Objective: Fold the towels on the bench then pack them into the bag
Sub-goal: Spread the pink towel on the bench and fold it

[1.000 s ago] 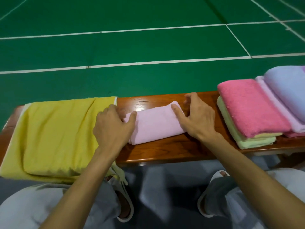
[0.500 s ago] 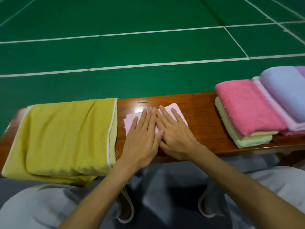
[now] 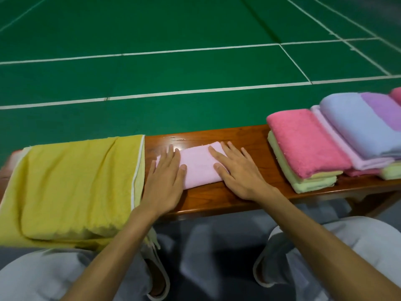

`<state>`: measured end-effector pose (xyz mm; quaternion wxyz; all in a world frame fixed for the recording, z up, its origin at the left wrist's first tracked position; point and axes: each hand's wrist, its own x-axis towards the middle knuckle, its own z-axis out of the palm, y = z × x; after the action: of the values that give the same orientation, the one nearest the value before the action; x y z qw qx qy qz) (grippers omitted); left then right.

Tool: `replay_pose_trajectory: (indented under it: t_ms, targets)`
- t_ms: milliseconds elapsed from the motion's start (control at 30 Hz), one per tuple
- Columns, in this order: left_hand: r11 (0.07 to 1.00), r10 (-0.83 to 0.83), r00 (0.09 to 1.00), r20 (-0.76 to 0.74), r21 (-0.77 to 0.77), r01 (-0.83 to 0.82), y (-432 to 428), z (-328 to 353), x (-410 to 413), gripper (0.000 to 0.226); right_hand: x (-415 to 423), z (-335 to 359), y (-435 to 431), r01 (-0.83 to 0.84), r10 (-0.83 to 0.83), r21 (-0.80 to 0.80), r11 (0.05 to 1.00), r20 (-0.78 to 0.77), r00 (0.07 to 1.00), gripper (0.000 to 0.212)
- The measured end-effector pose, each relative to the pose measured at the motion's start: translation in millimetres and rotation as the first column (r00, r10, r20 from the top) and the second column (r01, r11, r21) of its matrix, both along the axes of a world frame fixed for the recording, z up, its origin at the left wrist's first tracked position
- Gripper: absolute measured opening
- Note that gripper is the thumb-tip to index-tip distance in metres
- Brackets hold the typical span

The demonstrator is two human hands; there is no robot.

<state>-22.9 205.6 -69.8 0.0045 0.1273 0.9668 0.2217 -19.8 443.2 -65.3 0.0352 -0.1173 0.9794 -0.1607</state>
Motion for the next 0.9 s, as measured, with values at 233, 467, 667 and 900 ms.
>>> replay_pose_trajectory:
  t_ms: [233, 467, 667, 900]
  targets:
    - [0.86, 0.469, 0.881, -0.053, -0.197, -0.47, -14, 23, 0, 0.095, -4, 31, -18, 0.468, -0.475, -0.186, 0.864, 0.006, 0.88, 0.064]
    - [0.866, 0.479, 0.828, 0.293, -0.31, -0.392, 7, 58, -15, 0.081, -22, 58, -30, 0.536, -0.485, -0.072, 0.841, 0.339, 0.806, 0.055]
    - [0.898, 0.417, 0.827, 0.377, -0.309, -0.312, 13, 63, -19, 0.079, -16, 66, -19, 0.611, -0.346, -0.502, 0.613, 0.525, 0.778, 0.042]
    - [0.746, 0.232, 0.661, 0.713, 0.306, -0.592, 42, 77, -5, 0.071, -5, 99, -5, 0.59, -0.054, -0.801, 0.103, 0.588, 0.807, 0.039]
